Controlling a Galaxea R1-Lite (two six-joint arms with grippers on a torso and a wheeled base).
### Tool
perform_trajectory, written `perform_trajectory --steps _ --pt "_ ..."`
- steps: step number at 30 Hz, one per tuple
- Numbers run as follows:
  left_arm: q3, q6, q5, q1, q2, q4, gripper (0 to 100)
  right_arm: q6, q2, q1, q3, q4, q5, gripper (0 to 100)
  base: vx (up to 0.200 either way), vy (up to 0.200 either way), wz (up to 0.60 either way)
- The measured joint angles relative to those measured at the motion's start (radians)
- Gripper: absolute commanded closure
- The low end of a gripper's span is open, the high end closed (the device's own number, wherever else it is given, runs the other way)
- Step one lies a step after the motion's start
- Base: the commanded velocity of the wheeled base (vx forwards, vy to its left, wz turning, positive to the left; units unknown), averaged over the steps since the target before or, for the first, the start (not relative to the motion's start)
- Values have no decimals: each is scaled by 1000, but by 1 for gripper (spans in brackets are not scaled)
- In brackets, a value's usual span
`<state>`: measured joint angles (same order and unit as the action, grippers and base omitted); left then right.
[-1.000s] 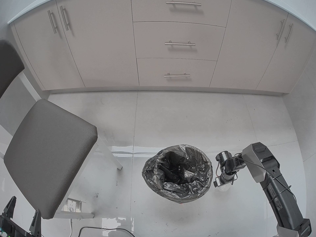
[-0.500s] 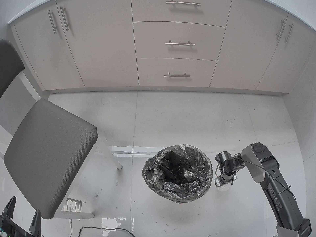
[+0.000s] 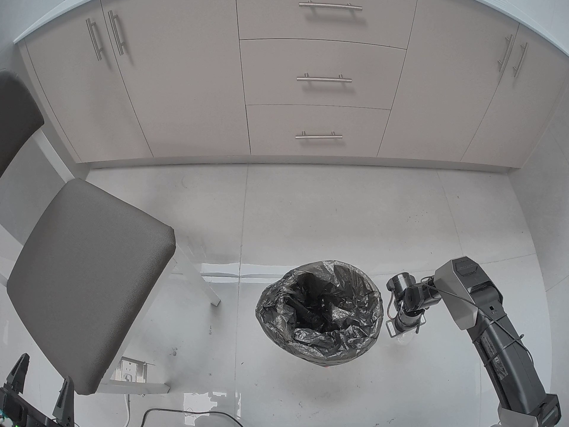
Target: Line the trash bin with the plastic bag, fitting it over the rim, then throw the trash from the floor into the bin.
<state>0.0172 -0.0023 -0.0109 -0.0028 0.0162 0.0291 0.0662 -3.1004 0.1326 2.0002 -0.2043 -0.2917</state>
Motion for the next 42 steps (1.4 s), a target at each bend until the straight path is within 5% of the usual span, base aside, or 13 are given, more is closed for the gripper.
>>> perform_trajectory --steps 20,29,36,42 --pt "0 1 0 -1 0 0 0 -72 58 -29 0 -36 -80 100 0 0 0" --pt "0 0 0 0 0 0 0 -126 296 -17 0 -186 -106 100 0 0 0" --pt "0 0 0 0 0 0 0 -180 519 38 0 -342 -113 100 0 0 0" --pt "1 0 0 -1 0 0 0 -209 720 185 0 -483 -122 100 0 0 0"
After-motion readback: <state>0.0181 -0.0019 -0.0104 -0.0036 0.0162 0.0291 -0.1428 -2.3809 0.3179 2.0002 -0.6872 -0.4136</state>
